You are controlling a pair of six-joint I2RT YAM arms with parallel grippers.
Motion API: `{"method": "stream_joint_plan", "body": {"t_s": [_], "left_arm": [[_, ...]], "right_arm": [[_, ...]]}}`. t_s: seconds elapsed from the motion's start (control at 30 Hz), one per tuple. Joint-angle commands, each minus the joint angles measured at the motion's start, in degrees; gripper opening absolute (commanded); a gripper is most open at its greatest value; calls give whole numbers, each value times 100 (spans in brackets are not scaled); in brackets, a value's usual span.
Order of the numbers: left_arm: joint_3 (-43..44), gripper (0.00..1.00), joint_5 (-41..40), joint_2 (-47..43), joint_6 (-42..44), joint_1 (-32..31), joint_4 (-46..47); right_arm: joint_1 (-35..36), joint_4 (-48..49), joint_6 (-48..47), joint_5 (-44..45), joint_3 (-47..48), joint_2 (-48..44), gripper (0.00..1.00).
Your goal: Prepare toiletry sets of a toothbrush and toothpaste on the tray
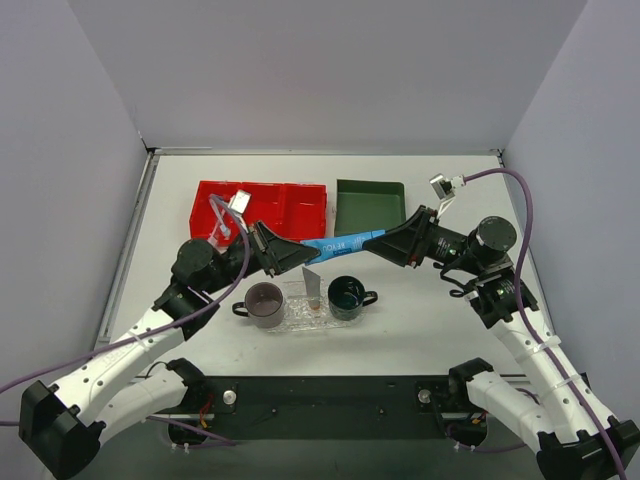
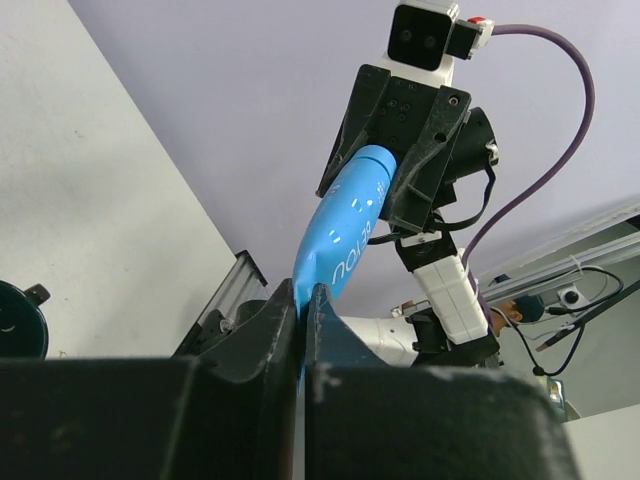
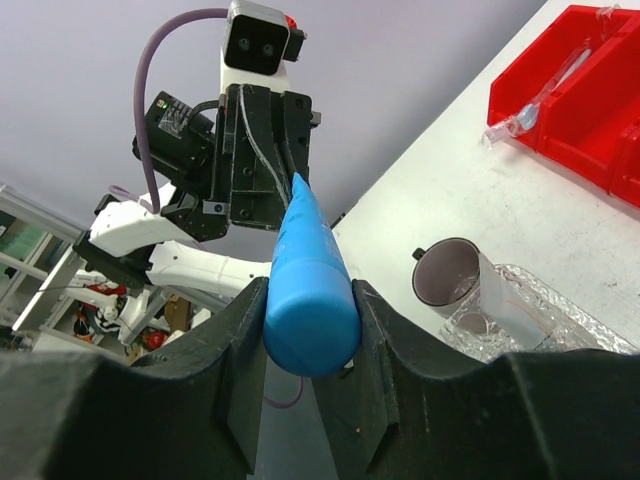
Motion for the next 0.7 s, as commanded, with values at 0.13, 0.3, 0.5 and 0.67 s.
{"method": "stream_joint_plan", "body": {"t_s": [0.13,0.3,0.5,0.67], "left_arm": [[107,0,39,-189,485,12,-72],[423,0,-5,-338,1126,91,-757],[1223,0,-49,-680,2206,389,-2452],[1706,0,267,-962,2577,741,-3586]], "right_arm": [[-7,338,-103,94,65,-39,2],[-7,74,-252,252,91,-83,31],[-25,-181,-463,358,74,-189,70],[-60,-523,-770,585,48,-329,74]]}}
